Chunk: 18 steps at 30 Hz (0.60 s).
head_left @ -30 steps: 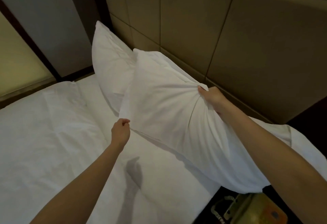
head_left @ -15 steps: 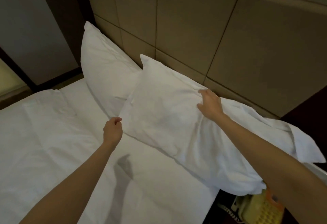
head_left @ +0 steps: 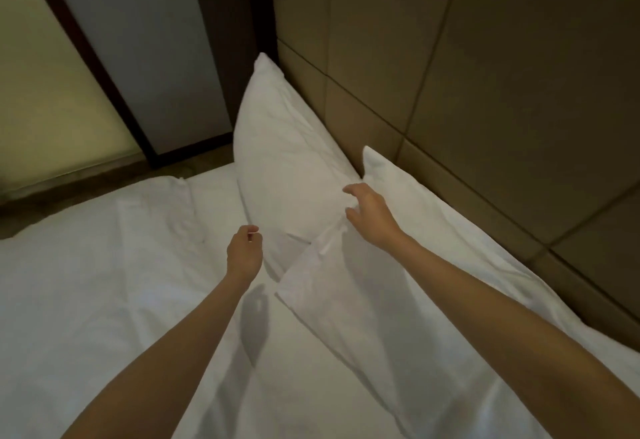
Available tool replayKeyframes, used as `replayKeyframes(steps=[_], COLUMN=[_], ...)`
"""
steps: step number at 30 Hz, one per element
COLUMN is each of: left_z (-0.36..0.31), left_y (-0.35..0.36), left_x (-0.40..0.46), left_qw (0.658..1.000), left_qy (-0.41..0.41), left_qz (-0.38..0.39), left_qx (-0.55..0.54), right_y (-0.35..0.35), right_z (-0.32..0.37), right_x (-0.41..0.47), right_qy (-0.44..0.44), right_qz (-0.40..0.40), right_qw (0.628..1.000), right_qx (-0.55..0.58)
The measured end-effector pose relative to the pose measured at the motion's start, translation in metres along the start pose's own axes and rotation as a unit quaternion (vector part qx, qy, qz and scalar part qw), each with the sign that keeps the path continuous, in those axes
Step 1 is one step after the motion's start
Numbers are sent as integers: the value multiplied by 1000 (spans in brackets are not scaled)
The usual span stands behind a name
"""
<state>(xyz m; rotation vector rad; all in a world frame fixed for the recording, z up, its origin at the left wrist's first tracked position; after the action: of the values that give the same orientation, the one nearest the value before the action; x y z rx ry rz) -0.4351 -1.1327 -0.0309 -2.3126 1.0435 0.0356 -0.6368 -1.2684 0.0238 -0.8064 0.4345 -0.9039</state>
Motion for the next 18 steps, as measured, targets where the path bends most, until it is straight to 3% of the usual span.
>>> replayKeyframes(steps=[2,4,7,9,11,13,16,18], left_z=[4,5,5,6,9,11,8,2], left_y=[3,9,20,27,34,43,55,58], left_x=[22,39,56,69,81,87,93,97], left_qw=[999,995,981,966,953,942,953,972], left_qy=[28,61,105,116,104,102,92,70], left_qz=[12,48,121,166,202,210,139,83], left_qx=[37,67,114,163,202,239,251,206], right_y=[15,21,23,27,35,40,33,20], right_z=[6,0,-23,-38,-51,-52,-21,12], right_x=[41,76,106,111,112,115,134,152], right_qy=[13,93,242,273,248,218,128,57], right_qz=[10,17,138,215,196,129,27,2], right_qw=[1000,992,946,918,923,945,979,991], right_qx=[-21,-80,-165,-190,-219,-207,-153,-118])
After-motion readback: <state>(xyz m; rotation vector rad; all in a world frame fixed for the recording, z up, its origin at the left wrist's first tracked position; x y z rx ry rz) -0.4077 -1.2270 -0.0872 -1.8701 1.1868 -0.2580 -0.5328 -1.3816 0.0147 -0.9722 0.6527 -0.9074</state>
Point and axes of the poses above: each hand's wrist, its own x-axis towards the middle knuckle, its own y-axis out of the palm, z = x × y, the point moved 1 cm from there along x, towards the middle knuckle, and after that the axes turned 2 degrees about z, right-handed, at the moved point
